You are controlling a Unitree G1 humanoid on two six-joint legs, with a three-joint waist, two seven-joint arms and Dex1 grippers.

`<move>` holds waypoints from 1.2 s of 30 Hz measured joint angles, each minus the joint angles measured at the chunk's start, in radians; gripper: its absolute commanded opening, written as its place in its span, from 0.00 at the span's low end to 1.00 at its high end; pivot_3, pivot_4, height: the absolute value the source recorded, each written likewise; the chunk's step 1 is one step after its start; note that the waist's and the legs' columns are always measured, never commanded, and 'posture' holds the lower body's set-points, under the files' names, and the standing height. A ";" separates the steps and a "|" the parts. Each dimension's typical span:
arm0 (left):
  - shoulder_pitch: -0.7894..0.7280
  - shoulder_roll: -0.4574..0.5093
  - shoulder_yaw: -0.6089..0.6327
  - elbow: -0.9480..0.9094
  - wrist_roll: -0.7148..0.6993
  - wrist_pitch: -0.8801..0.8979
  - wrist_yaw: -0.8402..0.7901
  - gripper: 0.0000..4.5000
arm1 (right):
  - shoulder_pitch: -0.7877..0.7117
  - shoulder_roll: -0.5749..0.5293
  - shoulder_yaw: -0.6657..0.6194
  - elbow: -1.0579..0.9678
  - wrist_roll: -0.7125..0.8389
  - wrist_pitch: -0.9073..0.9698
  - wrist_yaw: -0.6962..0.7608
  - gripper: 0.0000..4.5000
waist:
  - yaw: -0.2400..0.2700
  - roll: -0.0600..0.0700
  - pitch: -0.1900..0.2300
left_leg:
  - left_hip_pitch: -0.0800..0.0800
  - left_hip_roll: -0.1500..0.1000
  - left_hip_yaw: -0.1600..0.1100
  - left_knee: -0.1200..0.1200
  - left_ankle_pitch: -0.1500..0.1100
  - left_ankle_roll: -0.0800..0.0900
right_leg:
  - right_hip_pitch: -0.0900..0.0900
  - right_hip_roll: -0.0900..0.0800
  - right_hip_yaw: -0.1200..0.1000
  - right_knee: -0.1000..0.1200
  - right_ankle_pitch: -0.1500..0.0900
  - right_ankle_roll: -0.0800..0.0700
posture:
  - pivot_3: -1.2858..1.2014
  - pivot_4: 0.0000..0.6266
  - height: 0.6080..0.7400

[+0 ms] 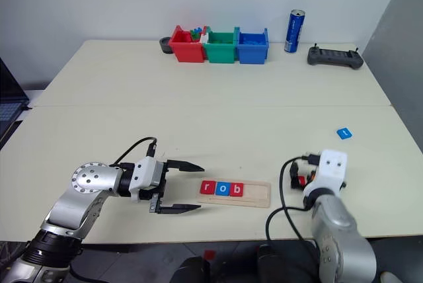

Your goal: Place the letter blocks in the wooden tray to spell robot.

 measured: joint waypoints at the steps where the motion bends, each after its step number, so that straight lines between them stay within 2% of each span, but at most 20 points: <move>1: 0.000 0.002 0.000 -0.012 0.000 0.006 0.002 1.00 | -0.037 -0.033 -0.011 0.004 0.008 -0.007 0.020 0.99 | 0.000 0.000 0.000 | 0.000 0.000 0.000 0.000 0.000 0.000 | 0.000 0.000 0.000 0.000 0.000 0.000 | 0.52 0.24 1.00; 5: -0.009 0.004 0.000 -0.030 -0.001 0.042 0.019 1.00 | -0.101 -0.212 -0.017 0.084 0.080 -0.018 0.190 0.99 | -0.001 0.000 0.000 | 0.000 0.000 0.000 0.000 0.000 0.000 | 0.000 0.000 -0.001 0.000 0.002 -0.004 | 0.52 0.24 1.00; 7: -0.014 0.004 0.001 -0.039 -0.001 0.049 0.023 1.00 | -0.094 -0.382 0.017 0.185 0.104 -0.075 0.328 0.99 | 0.000 0.000 0.000 | -0.001 -0.001 0.001 0.000 0.000 0.000 | 0.001 -0.001 0.000 -0.001 0.002 -0.004 | 0.52 0.24 1.00; 9: -0.014 0.004 0.001 -0.052 -0.001 0.061 0.030 1.00 | -0.078 -0.508 0.016 0.262 0.118 -0.162 0.452 0.99 | 0.003 0.000 0.001 | -0.001 -0.002 0.001 0.000 0.000 0.001 | 0.001 -0.001 0.000 -0.002 0.002 -0.004 | 0.52 0.24 1.00; 12: -0.016 0.004 0.000 -0.056 -0.001 0.068 0.037 1.00 | -0.043 -0.606 0.006 0.320 0.170 -0.309 0.628 0.99 | 0.002 -0.001 0.001 | -0.001 -0.001 0.000 0.000 -0.002 0.003 | 0.001 0.000 0.000 -0.001 0.002 -0.004 | 0.52 0.24 1.00; 15: -0.019 0.004 0.001 -0.055 0.000 0.067 0.037 1.00 | 0.000 -0.742 0.008 0.365 0.244 -0.358 0.832 0.99 | 0.003 0.000 0.001 | 0.000 -0.001 0.001 0.001 -0.002 0.003 | 0.001 -0.001 0.000 -0.001 0.002 -0.004 | 0.52 0.24 1.00; 19: -0.021 0.004 0.001 -0.049 0.000 0.065 0.037 1.00 | 0.002 -0.862 0.060 0.421 0.253 -0.442 0.996 0.99 | 0.001 -0.001 0.001 | 0.001 -0.001 0.001 0.001 -0.002 0.003 | 0.002 0.000 0.000 -0.001 0.002 -0.003 | 0.52 0.24 1.00; 27: -0.020 0.004 0.001 -0.038 -0.001 0.059 0.025 1.00 | -0.039 -0.918 0.243 0.601 0.145 -0.654 1.131 0.99 | 0.001 -0.001 0.001 | 0.001 -0.001 0.001 0.001 -0.002 0.003 | 0.002 0.000 0.000 -0.001 0.002 -0.004 | 0.52 0.24 1.00; 32: -0.016 0.009 0.002 -0.026 -0.001 0.054 0.012 1.00 | -0.085 -0.919 0.283 0.666 0.099 -0.724 1.153 0.99 | 0.002 -0.001 0.001 | 0.001 -0.001 0.001 0.001 -0.002 0.003 | 0.002 -0.001 0.000 -0.001 0.002 -0.004 | 0.52 0.24 1.00; 34: -0.005 0.026 0.005 -0.027 -0.001 0.048 -0.001 1.00 | -0.094 -0.915 0.290 0.674 0.092 -0.735 1.160 0.91 | 0.002 -0.001 0.001 | 0.001 -0.001 0.001 0.001 -0.002 0.003 | 0.002 0.000 0.000 -0.001 0.002 -0.004 | 0.52 0.24 1.00; 36: 0.011 0.044 0.015 -0.027 -0.003 0.045 -0.012 1.00 | -0.094 -0.912 0.292 0.679 0.093 -0.737 1.168 0.78 | 0.002 -0.001 0.001 | 0.001 -0.001 0.001 0.001 -0.002 0.003 | 0.002 -0.001 0.000 -0.001 0.002 -0.004 | 0.52 0.24 1.00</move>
